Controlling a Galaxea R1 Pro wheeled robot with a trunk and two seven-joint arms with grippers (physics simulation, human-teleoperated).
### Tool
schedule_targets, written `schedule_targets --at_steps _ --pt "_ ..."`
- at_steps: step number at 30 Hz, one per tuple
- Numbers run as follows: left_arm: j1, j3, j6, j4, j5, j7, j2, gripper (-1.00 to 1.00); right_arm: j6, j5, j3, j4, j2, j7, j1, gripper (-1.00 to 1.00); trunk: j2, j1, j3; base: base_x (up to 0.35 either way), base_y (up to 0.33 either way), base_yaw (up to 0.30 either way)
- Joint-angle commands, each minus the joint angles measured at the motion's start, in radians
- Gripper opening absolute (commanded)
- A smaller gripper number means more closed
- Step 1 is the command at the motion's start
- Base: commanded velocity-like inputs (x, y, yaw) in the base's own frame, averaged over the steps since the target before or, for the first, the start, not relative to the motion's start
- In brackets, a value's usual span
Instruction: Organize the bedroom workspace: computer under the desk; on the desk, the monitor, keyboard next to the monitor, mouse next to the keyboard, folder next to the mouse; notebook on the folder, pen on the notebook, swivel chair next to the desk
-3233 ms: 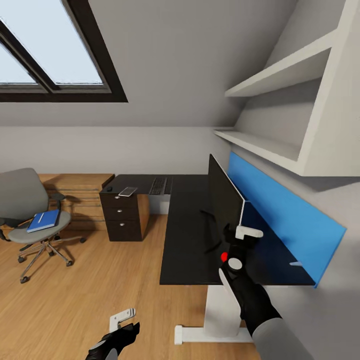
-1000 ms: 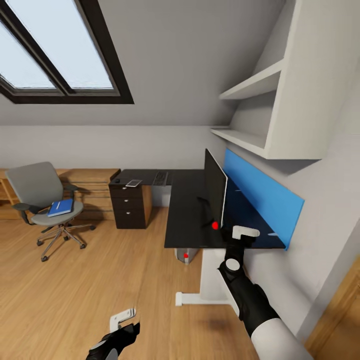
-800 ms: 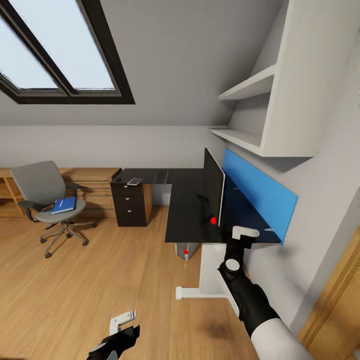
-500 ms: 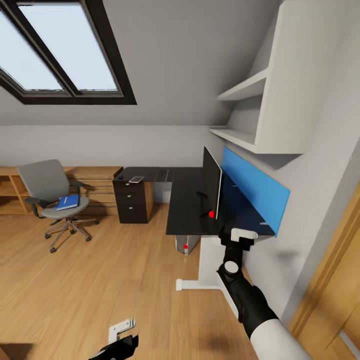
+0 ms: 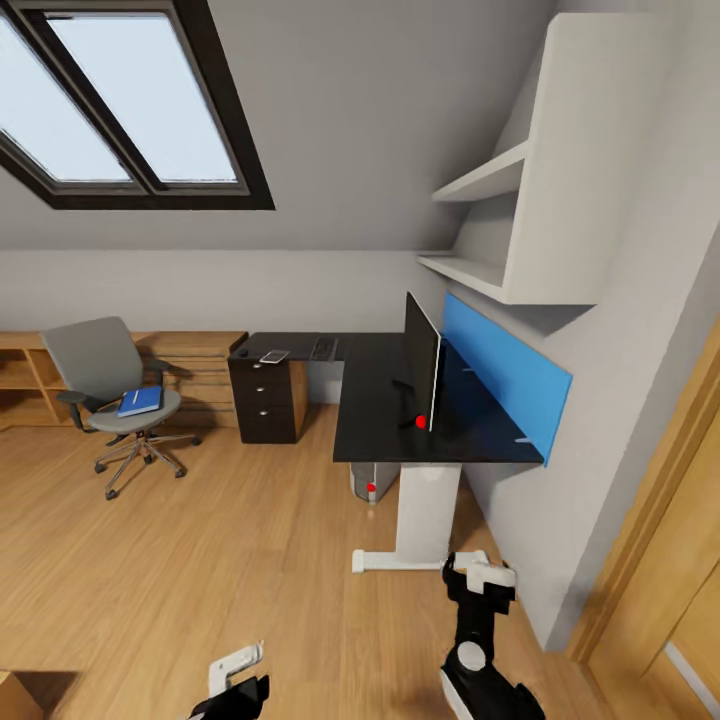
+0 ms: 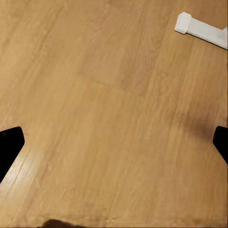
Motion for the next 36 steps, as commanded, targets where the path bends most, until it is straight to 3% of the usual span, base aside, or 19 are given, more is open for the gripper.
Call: schedule_targets --at_steps 1,6,12,18,20,23,24,27,36 --pt "-0.001 -0.005 0.001 0.04 0.004 0.006 0.0 1.0 -0.053 0.006 0.004 0.073 -0.001 -0.007 -0.001 1.0 -0.001 0.0 -0.001 0.0 0.0 0.0" --pt "-0.001 -0.006 -0.066 0.156 0.005 0.002 -0.001 1.0 -0.205 0.004 0.006 0.254 -0.002 -0.003 0.0 1.0 -0.001 0.0 -0.001 0.0 0.0 0.0" --pt "-0.001 -0.004 -0.166 0.278 0.005 0.0 0.003 1.0 -0.261 0.002 0.006 0.341 -0.002 0.013 0.001 1.0 -0.001 0.0 -0.001 0.0 0.0 0.05" --pt "-0.001 -0.006 -0.178 0.31 0.001 -0.002 0.005 1.0 -0.266 -0.006 -0.005 0.398 -0.002 0.104 0.001 1.0 -0.001 0.0 -0.002 0.0 0.0 0.245" --pt "-0.001 -0.013 -0.18 0.331 -0.001 -0.004 0.003 1.0 -0.266 -0.037 -0.02 0.419 -0.002 0.172 0.001 1.0 -0.001 0.0 -0.003 0.0 0.0 0.274" --pt "-0.001 -0.039 -0.185 0.347 -0.003 -0.005 0.002 1.0 -0.266 -0.075 -0.025 0.426 -0.002 0.217 0.001 1.0 -0.001 0.0 -0.004 0.0 0.0 0.277" --pt "-0.001 -0.063 -0.255 0.382 -0.002 -0.006 0.001 1.0 -0.266 -0.089 -0.026 0.428 -0.002 0.228 0.001 1.0 -0.001 0.0 -0.005 0.0 0.0 0.279" --pt "-0.001 -0.076 -0.36 0.449 -0.001 -0.006 0.0 1.0 -0.266 -0.095 -0.025 0.432 0.0 0.235 0.001 1.0 -0.001 0.0 -0.007 0.066 0.062 0.265" --pt "-0.001 -0.074 -0.37 0.453 0.002 -0.005 -0.001 1.0 -0.267 -0.094 -0.023 0.434 0.0 0.235 0.001 1.0 -0.001 0.0 -0.016 0.234 0.215 0.204"
